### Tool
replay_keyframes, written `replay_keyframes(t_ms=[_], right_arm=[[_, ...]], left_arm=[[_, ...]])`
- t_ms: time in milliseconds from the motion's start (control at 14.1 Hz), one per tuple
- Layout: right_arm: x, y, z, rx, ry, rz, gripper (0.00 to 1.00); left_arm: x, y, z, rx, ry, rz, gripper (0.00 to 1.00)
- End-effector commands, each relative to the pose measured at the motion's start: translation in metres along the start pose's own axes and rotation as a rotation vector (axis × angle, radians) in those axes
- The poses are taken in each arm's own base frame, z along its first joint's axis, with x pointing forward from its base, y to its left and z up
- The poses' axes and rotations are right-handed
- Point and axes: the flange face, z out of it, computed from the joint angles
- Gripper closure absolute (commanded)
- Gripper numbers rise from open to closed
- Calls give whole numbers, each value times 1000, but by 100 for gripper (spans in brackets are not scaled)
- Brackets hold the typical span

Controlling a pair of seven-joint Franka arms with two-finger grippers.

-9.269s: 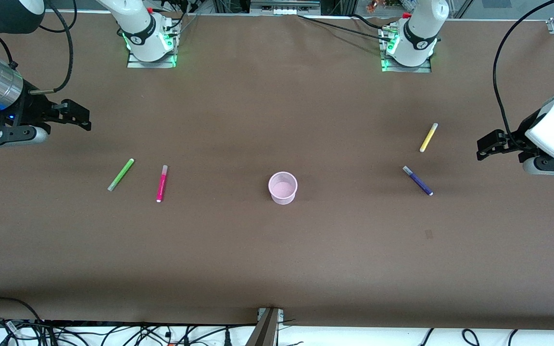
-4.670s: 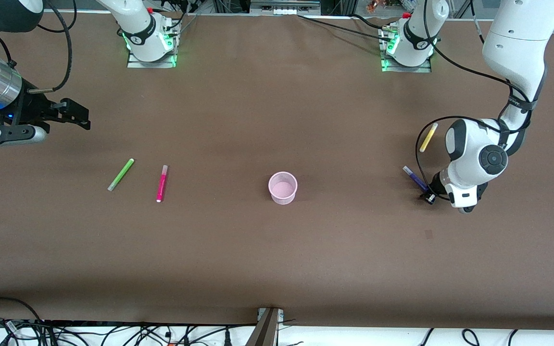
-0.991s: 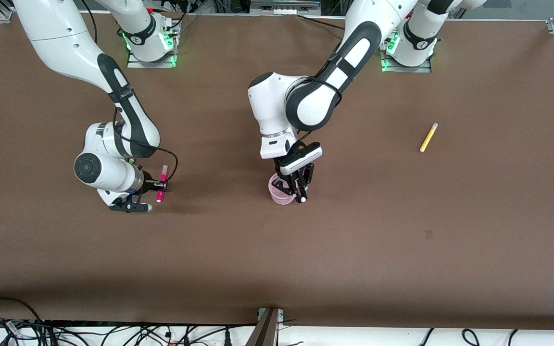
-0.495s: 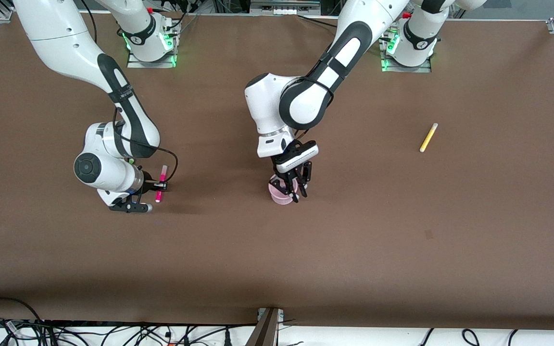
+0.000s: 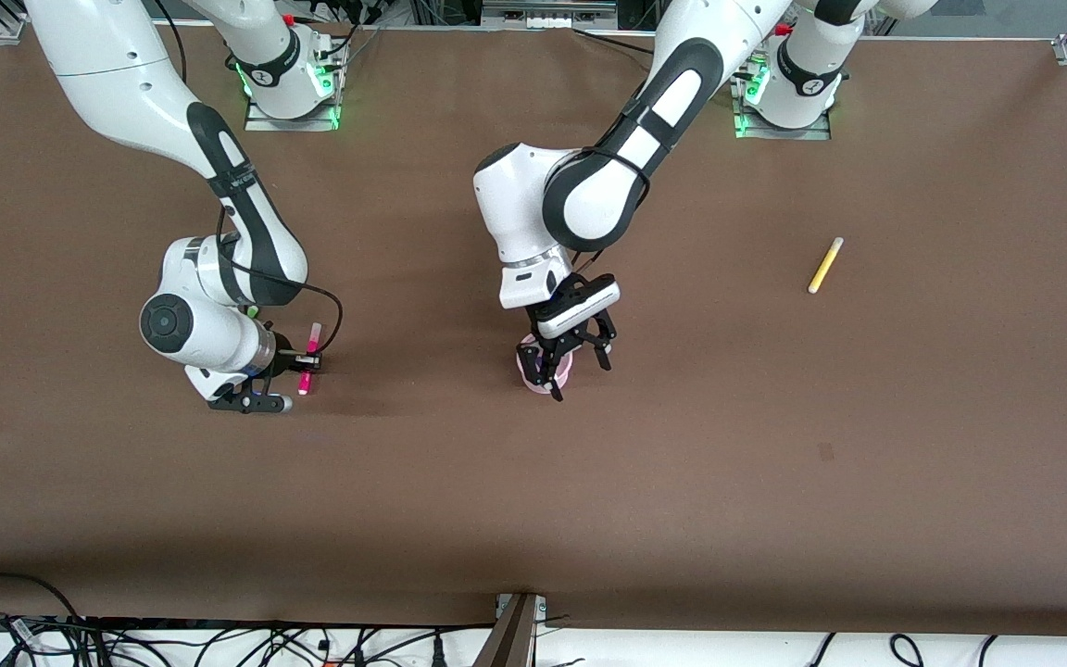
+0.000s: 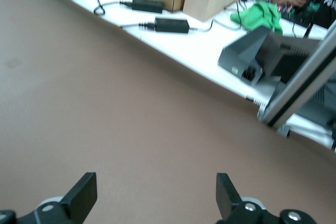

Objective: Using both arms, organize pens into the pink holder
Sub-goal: 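Withdraw the left gripper while the right gripper carries the pink pen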

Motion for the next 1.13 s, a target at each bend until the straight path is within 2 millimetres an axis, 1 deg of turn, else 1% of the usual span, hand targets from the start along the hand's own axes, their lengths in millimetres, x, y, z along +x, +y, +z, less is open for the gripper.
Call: replay_keyframes(t_ms=[0, 71, 142, 212, 283, 425, 495, 566, 637, 708, 778, 849, 920, 991, 1061], right_arm=[[0, -11, -23, -50, 43, -67, 100], [0, -12, -26, -65, 50, -82, 100], [1, -13, -35, -64, 65, -84, 100], [1, -16, -47, -60, 83, -87, 100], [1, -24, -60, -57, 103, -100, 100], [-5, -48, -86, -50, 140, -138, 100], [-11, -66, -100, -44, 158, -165, 100], [-16, -78, -118, -39, 184, -185, 100], [-25, -105, -132, -21, 205, -222, 100], [-38, -136, -146, 8, 231, -261, 100], [-50, -161, -155, 31, 246, -261, 100], [-63, -192, -164, 64, 282, -261, 100], [-77, -224, -169, 99, 330, -260, 100], [-89, -250, -172, 112, 365, -258, 100], [-92, -266, -177, 115, 399, -246, 100]], left_arm=[[85, -6, -9, 41, -90, 29, 0], [112, -10, -10, 55, -165, 53, 0], [142, -15, -15, 49, -238, 90, 0], [173, -23, -19, 38, -313, 116, 0], [203, -35, -19, 39, -369, 133, 0], [252, -61, -14, 55, -465, 209, 0], [274, -75, -9, 48, -509, 249, 0], [296, -92, -3, 43, -556, 298, 0], [314, -108, 4, 35, -597, 344, 0], [330, -122, 10, 27, -629, 393, 0], [343, -139, 20, 28, -661, 433, 0], [356, -155, 27, 19, -696, 468, 0], [367, -168, 33, 2, -725, 515, 0], [375, -181, 37, -8, -749, 556, 0], [383, -196, 42, -16, -763, 583, 0]])
